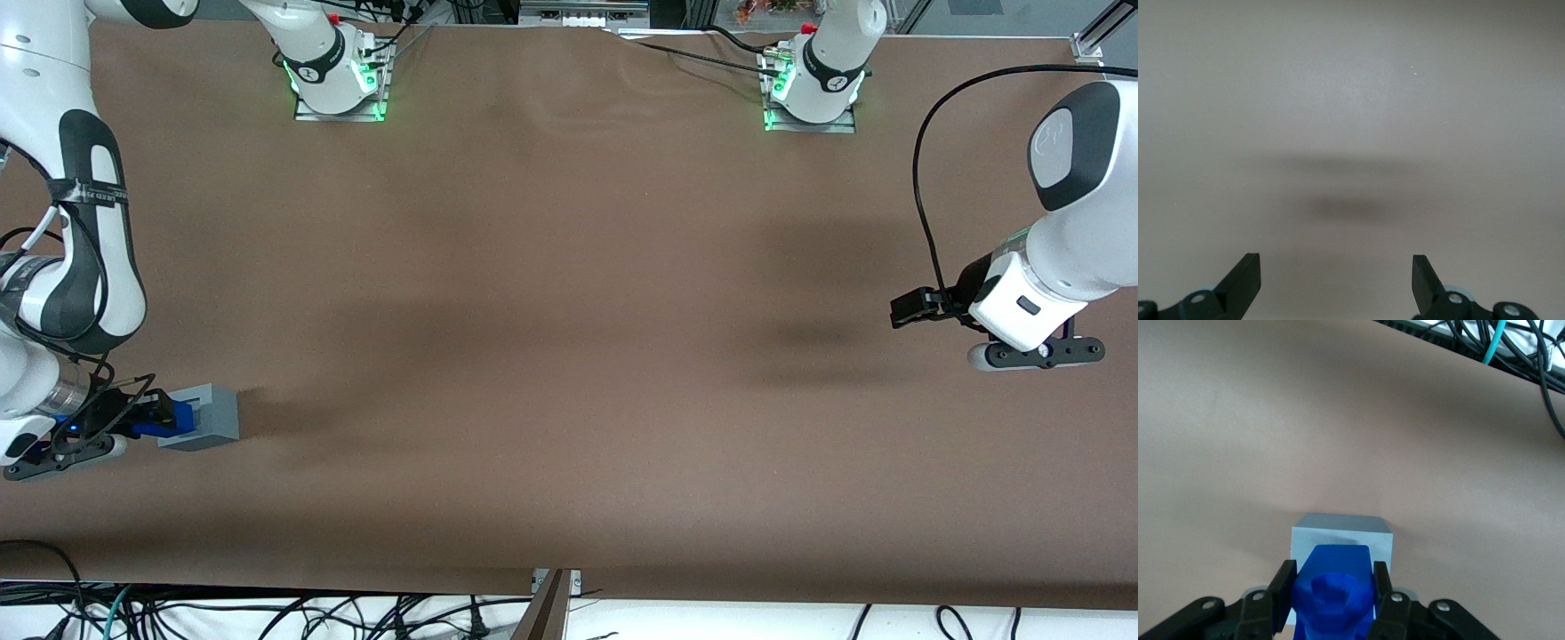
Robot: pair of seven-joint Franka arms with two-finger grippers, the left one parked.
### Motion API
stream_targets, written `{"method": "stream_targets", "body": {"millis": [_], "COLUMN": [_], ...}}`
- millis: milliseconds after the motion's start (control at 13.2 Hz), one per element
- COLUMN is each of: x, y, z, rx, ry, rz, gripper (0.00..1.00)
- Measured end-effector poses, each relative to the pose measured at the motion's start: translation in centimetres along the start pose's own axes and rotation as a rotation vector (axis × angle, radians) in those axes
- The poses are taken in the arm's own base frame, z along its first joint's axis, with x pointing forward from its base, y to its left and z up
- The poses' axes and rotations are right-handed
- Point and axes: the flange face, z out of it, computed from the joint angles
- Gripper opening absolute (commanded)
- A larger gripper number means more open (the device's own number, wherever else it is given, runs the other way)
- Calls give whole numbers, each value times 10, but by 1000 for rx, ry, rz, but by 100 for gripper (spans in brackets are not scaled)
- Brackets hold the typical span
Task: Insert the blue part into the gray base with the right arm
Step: 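Lift the blue part and carry it over the gray base, then align the held blue part above the gray base's square opening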
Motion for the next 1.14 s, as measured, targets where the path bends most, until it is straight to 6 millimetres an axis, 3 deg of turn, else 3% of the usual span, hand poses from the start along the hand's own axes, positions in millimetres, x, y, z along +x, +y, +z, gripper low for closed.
{"method": "stream_targets", "body": {"millis": [379,1137], "x": [-3,-7], "y": [3,11], "z": [11,12], "rx": [29,52], "ry": [-1,10], "rz": [23,54], "gripper": [50,51]}}
